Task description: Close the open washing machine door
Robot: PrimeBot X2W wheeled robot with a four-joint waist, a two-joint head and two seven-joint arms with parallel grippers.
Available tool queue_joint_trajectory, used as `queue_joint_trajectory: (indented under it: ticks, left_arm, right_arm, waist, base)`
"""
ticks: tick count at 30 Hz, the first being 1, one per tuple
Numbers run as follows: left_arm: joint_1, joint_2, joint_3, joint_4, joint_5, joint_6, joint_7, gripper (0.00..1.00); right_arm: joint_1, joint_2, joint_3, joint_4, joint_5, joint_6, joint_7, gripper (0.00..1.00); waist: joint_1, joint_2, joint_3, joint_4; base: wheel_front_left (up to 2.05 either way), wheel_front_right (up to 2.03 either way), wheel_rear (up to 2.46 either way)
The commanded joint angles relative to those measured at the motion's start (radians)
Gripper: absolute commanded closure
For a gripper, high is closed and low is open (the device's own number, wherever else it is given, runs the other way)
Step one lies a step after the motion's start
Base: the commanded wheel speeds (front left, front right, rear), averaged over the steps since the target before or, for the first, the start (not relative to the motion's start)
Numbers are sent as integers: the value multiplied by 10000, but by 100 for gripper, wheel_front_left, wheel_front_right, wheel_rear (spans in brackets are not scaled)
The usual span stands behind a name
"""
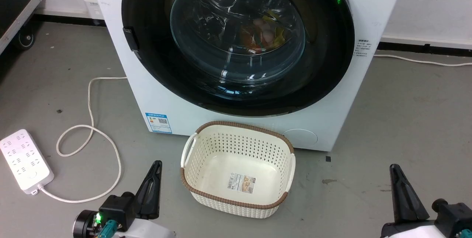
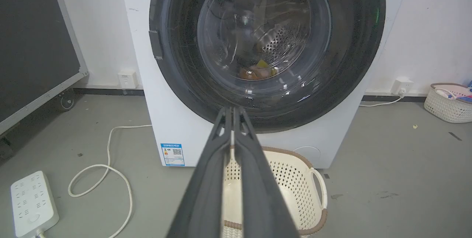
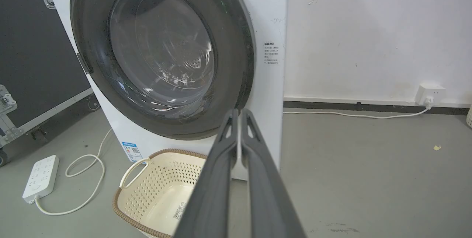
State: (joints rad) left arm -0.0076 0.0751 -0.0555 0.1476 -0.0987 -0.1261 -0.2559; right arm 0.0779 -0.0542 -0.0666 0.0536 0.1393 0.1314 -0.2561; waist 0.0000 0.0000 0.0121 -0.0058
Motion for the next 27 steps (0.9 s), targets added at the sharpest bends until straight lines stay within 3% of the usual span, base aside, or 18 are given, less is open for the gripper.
queue_joint_trajectory:
  ticks: [1, 27]
  left_arm:
    - [1, -4, 8, -22, 15, 19, 39, 100]
    - [16, -53, 119, -318, 212, 271, 551, 100]
  right_arm:
    - [-12, 1, 12, -8, -21, 0, 39, 100]
    - [-168, 8, 145, -115, -300, -2, 551, 100]
  waist:
    - [0, 0, -2, 1]
    - [0, 0, -26, 13]
  base:
    - [0, 0, 0]
    - [0, 0, 0]
